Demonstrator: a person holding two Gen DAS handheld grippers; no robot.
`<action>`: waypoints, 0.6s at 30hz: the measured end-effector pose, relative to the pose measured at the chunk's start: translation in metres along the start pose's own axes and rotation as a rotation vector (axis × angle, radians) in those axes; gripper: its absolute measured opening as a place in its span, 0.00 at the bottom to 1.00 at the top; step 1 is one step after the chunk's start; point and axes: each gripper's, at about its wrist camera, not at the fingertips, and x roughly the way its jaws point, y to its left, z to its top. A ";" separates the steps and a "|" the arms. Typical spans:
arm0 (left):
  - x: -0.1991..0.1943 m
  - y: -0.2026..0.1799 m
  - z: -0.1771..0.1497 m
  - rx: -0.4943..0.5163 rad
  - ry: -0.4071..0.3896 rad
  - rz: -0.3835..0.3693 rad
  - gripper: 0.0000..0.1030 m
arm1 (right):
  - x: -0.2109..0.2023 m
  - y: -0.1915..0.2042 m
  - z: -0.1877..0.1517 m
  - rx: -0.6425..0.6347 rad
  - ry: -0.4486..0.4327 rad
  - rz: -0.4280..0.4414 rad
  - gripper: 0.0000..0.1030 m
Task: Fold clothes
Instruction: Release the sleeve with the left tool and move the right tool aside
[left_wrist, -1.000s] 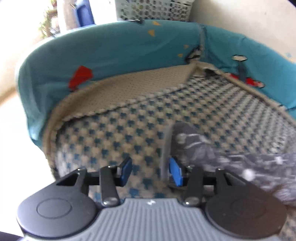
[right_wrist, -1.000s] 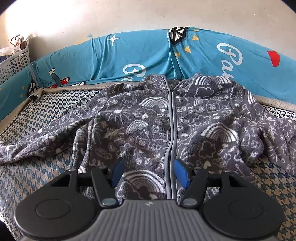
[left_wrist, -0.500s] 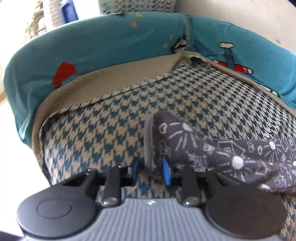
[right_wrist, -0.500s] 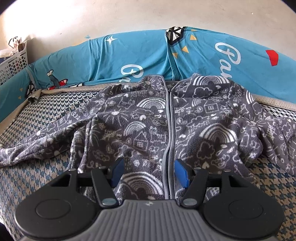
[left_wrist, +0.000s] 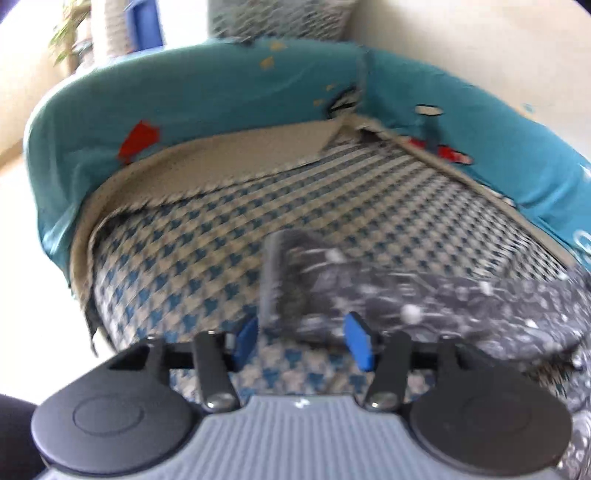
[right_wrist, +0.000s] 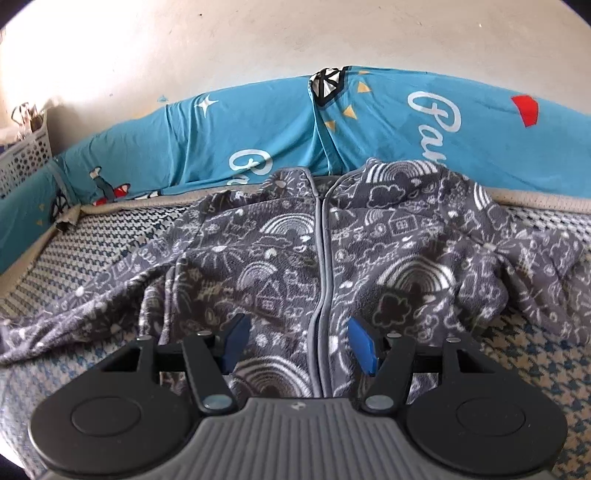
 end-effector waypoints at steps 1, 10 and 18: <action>-0.002 -0.007 -0.001 0.020 -0.009 -0.022 0.61 | -0.001 0.000 -0.002 0.002 0.002 0.010 0.57; -0.003 -0.065 -0.035 0.178 -0.015 -0.238 0.93 | -0.034 0.016 -0.038 -0.087 -0.019 0.110 0.57; -0.010 -0.115 -0.073 0.321 -0.008 -0.368 1.00 | -0.076 0.058 -0.097 -0.212 -0.025 0.257 0.57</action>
